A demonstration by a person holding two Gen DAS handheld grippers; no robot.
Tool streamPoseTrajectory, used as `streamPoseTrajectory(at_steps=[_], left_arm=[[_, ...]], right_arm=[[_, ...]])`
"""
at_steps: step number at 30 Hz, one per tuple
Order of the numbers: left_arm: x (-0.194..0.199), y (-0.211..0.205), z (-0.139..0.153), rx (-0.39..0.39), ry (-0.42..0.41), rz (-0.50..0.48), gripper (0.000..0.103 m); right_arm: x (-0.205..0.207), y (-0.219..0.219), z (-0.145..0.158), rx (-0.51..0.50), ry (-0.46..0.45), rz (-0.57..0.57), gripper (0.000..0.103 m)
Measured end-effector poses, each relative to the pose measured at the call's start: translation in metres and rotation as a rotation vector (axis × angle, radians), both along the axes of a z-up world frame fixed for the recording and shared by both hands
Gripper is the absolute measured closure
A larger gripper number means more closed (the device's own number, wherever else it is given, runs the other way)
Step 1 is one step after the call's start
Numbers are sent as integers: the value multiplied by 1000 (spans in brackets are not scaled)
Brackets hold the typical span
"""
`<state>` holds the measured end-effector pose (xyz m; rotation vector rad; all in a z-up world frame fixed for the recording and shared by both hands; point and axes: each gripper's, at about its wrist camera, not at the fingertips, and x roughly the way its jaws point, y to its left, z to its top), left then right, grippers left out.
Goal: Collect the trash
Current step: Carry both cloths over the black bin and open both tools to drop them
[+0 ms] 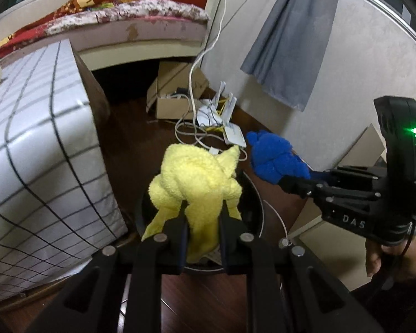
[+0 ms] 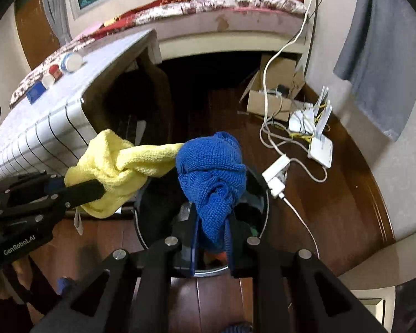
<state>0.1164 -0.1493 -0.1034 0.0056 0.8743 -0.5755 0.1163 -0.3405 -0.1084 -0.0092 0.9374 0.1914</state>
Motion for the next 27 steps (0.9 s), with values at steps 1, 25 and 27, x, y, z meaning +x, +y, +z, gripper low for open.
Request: streamPoseTrajectory(at_steps=[1,25,27], left_arm=[[1,-2,-3,3,6,-3,84],[28,21,-64,142,99,194,1],[26,23,-64,149,87,201,1]], right_arm=[[2,0,-3,-2,8,2,86],[34,-8,-62,-188,156,-66,1],[34,-5,-61,-198,148,-57,1]])
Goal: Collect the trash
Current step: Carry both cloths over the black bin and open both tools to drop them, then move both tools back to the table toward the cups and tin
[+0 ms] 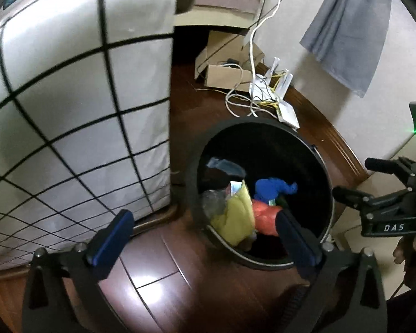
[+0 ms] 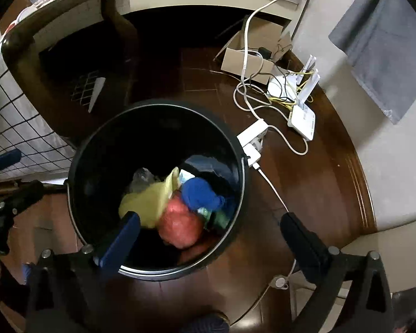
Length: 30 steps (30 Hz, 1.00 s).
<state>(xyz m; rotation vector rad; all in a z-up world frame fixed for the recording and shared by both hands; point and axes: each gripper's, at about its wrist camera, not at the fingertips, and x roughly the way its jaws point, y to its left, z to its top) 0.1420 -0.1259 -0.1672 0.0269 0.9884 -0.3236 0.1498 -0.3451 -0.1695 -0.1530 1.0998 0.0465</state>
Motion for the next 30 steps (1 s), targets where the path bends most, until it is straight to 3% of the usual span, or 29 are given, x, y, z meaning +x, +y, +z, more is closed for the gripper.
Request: streamPoseTrajectory(at_steps=[30], left_arm=[[-9,11,31,25,-100,26,1]], right_arm=[[-3,35,35,9,-89,83,1]])
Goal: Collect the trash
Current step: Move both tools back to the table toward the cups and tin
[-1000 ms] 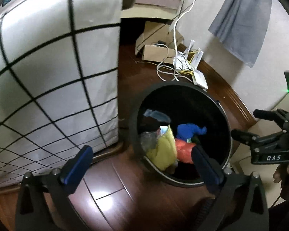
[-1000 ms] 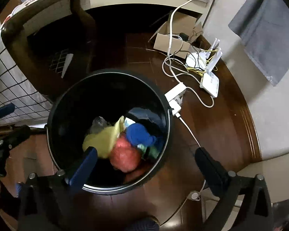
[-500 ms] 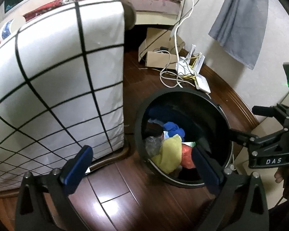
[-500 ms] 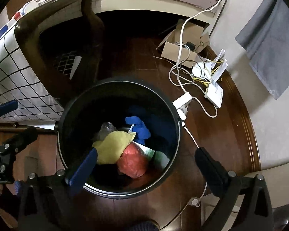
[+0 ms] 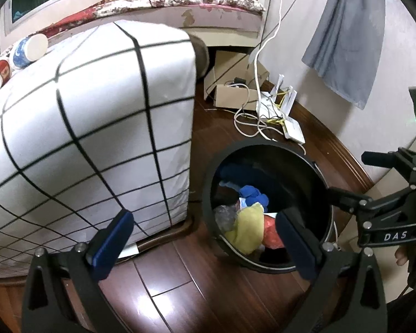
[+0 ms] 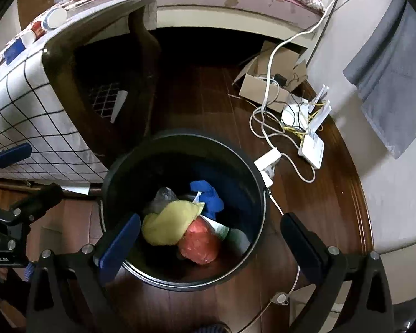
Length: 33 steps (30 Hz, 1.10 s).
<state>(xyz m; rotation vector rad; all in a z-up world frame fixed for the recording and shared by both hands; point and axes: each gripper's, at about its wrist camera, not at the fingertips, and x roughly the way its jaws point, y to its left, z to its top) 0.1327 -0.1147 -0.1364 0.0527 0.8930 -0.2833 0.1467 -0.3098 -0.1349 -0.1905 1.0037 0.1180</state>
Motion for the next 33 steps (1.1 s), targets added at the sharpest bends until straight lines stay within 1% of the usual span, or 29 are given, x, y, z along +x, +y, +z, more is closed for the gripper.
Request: streamPoseTrajectory(at_steps=[9,15,25,33], left_arm=[[-9,9,15,-5,-29,5,1],[-16,20,29,-2,-63,20,1],[-29,42,49,-1,-109,62,1],[-28,68,65,-5,-140,115,1]], right_arm=[[-9,7,13,1,-26,19,1],[-16,15,29,15,-60,38,1],[-24,34,53,31,-108,78,1],[-18,57,75,54,-159,117,1]])
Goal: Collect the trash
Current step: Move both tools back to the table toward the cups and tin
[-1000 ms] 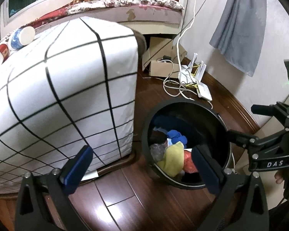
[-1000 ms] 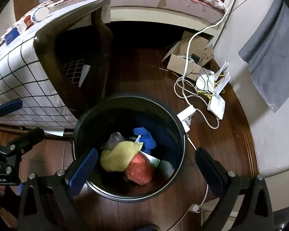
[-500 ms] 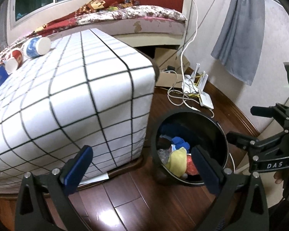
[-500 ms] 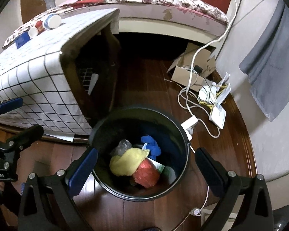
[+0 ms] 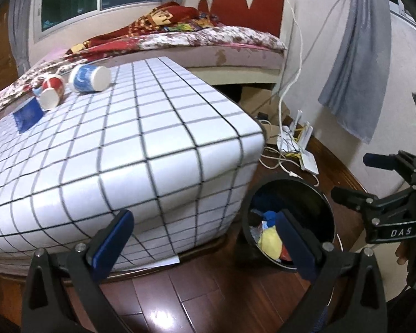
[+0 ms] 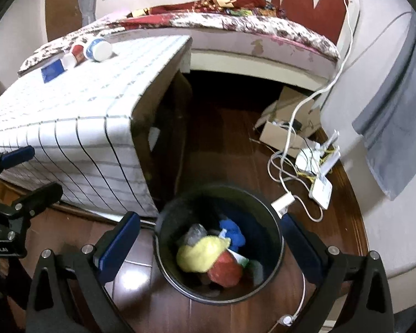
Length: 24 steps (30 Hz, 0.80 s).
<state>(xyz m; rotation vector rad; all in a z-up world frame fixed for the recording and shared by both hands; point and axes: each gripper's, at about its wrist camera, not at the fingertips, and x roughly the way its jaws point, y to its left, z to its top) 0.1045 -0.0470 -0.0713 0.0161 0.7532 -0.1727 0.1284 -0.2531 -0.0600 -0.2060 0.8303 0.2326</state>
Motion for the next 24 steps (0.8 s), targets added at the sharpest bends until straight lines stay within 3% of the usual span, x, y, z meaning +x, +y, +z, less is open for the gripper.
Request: streamPoseTrajectory(at_steps=[10,24], left_arm=[[-2,44,28,22,-75,81,1],[2,159,71,46,-174,302,1]], right_arm=[[12,40,25,44,-71,68,1],[27,105,72,218,-161,150,1]])
